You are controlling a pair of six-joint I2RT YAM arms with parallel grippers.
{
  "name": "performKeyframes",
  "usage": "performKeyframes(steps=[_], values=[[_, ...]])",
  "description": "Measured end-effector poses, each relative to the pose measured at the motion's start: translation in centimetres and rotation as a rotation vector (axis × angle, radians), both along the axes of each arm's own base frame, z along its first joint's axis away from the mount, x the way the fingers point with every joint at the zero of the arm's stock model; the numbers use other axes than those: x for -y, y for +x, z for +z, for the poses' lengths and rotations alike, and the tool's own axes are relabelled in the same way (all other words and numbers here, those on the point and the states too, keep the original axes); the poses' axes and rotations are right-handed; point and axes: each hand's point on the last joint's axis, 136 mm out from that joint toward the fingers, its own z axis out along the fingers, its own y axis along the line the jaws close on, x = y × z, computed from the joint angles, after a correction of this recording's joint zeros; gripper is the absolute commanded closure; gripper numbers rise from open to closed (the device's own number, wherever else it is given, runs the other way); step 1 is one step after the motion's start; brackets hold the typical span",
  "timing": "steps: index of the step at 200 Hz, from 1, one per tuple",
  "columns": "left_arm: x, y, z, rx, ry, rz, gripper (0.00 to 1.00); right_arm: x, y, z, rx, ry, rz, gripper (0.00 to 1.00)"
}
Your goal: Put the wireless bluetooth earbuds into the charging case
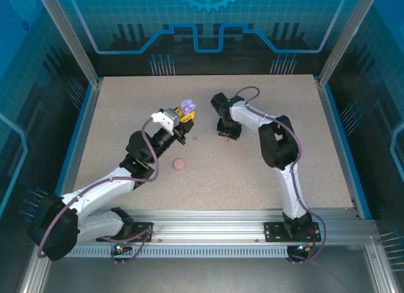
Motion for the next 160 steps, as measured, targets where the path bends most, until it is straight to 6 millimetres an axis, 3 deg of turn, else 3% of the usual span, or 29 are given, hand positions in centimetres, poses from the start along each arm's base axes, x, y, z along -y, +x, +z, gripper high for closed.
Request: performKeyframes(steps=[90,160], values=[[0.0,0.0,-0.2,-0.01,-0.002,-0.003,1.0,0.2,0.1,0.0,0.015,0.044,0.051,0.85],[0.4,0.0,-0.5,-0.034,-0.003,-0.026,1.0,1.0,-1.1,0.4,0.074,0.058,0.132,0.86]])
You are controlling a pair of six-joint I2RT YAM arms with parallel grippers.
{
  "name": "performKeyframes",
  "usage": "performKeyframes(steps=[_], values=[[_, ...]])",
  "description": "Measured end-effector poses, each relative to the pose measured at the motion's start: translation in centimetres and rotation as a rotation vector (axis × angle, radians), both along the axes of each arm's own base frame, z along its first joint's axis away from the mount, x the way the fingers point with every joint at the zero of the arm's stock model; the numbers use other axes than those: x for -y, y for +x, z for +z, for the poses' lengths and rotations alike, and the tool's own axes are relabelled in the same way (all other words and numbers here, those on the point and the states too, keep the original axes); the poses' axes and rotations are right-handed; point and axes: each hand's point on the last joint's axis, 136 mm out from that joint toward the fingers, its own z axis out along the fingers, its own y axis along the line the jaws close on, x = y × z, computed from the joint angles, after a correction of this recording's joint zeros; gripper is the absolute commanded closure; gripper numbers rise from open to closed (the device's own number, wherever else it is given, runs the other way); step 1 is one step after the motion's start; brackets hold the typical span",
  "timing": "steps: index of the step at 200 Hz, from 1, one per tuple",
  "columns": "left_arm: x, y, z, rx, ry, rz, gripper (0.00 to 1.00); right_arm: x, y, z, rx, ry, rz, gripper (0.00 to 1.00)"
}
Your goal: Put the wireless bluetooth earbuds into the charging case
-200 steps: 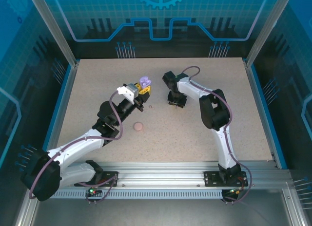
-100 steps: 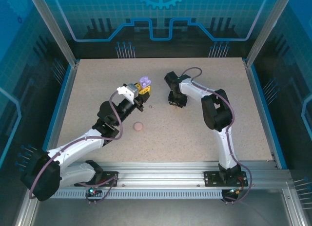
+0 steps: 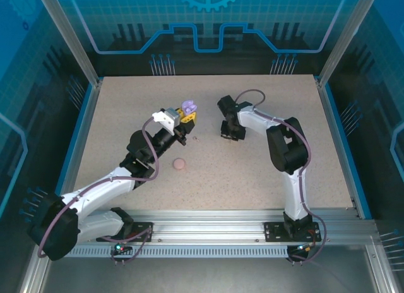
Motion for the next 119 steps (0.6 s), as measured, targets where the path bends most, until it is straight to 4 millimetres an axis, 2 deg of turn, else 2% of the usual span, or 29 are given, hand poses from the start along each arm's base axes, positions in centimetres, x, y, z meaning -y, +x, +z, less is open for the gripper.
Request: performKeyframes(steps=[20,41,80,99,119], values=[[0.2,-0.2,0.0,0.002,0.002,-0.015,1.0,0.5,-0.7,1.2,0.025,0.006,0.017,0.86],[0.5,-0.4,0.0,0.005,0.006,-0.036,1.0,0.4,-0.6,4.4,0.105,0.04,0.036,0.86],[1.2,-0.8,0.3,0.008,0.015,-0.082,1.0,0.0,0.2,14.5,0.357,0.146,0.072,0.85],[1.4,-1.0,0.7,0.014,0.015,-0.1,1.0,0.0,-0.2,19.2,0.469,0.194,0.092,0.85],[1.7,-1.2,1.1,0.023,0.015,-0.118,1.0,0.1,-1.0,23.2,0.56,0.241,0.12,0.84]])
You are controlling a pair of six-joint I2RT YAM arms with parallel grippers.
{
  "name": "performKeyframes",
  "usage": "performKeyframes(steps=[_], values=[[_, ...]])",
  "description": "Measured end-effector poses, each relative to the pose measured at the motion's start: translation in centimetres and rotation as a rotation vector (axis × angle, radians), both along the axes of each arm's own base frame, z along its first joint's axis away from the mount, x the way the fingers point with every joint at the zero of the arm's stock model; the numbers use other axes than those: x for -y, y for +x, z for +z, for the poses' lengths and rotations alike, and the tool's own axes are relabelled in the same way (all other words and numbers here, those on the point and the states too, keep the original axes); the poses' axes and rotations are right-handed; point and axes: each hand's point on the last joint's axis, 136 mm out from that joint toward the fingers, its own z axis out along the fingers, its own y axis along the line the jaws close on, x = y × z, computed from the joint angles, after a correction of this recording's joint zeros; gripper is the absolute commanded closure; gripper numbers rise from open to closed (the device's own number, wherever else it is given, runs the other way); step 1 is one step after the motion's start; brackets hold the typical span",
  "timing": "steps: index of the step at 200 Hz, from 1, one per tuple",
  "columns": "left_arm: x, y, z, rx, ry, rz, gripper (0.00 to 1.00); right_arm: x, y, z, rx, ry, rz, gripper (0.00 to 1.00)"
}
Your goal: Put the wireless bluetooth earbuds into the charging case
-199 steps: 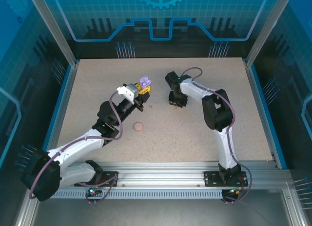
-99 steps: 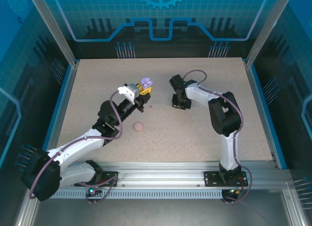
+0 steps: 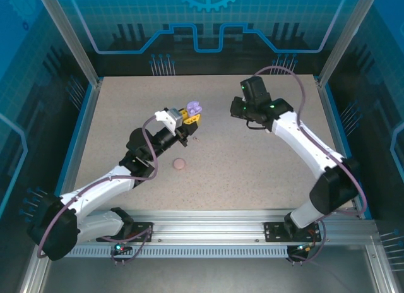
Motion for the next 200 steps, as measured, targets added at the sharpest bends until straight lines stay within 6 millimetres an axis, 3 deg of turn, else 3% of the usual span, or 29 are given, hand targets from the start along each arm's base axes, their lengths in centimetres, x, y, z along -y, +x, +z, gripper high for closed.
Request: performKeyframes(steps=[29,69,116,147,200], values=[[0.7,-0.3,0.3,0.009,0.005,-0.038,1.0,-0.2,-1.4,4.8,0.112,0.057,0.054,0.83],[2.5,-0.5,-0.8,0.003,0.043,-0.096,1.0,-0.7,-4.3,11.2,0.273,0.134,0.143,0.81],[4.0,0.0,-0.5,0.013,0.059,-0.129,1.0,-2.6,-8.1,17.0,0.448,0.217,0.286,0.81],[4.7,0.3,0.3,0.023,0.053,-0.138,1.0,-4.0,-9.7,17.8,0.5,0.24,0.371,0.81],[5.3,0.9,0.2,0.015,0.054,-0.142,1.0,-5.4,-10.1,15.3,0.469,0.233,0.437,0.81]])
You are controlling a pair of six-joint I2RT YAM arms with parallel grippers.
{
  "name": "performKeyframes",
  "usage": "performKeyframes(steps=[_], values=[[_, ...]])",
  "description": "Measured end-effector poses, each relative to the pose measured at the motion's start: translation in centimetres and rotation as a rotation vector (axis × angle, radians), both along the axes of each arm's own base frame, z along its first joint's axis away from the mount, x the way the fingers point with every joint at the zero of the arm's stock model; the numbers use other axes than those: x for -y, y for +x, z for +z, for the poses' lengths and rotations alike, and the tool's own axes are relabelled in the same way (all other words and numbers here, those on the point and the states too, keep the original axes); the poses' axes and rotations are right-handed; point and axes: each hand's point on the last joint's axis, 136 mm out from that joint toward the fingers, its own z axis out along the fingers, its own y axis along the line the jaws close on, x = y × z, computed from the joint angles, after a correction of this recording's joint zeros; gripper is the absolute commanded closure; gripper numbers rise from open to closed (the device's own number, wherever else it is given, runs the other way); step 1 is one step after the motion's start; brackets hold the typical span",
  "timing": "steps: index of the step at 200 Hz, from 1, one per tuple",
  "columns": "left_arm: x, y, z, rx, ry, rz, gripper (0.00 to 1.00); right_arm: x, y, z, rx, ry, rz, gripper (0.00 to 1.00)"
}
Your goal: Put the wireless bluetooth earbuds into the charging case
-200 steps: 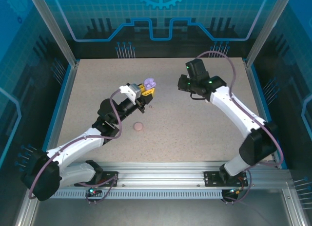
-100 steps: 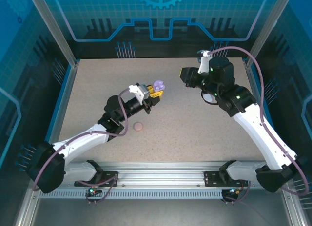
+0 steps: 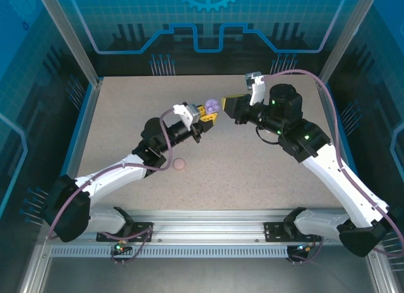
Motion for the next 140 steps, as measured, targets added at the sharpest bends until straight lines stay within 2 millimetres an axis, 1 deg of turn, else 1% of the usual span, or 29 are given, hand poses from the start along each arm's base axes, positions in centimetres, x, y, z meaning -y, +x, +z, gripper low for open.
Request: performKeyframes(steps=[25,140], values=[[0.2,0.0,0.3,0.004,-0.003,-0.004,1.0,-0.2,0.0,-0.6,-0.005,-0.004,0.005,0.81],[0.5,-0.2,0.4,0.006,-0.005,-0.013,1.0,-1.3,0.8,-1.4,-0.011,-0.002,0.025,0.81]])
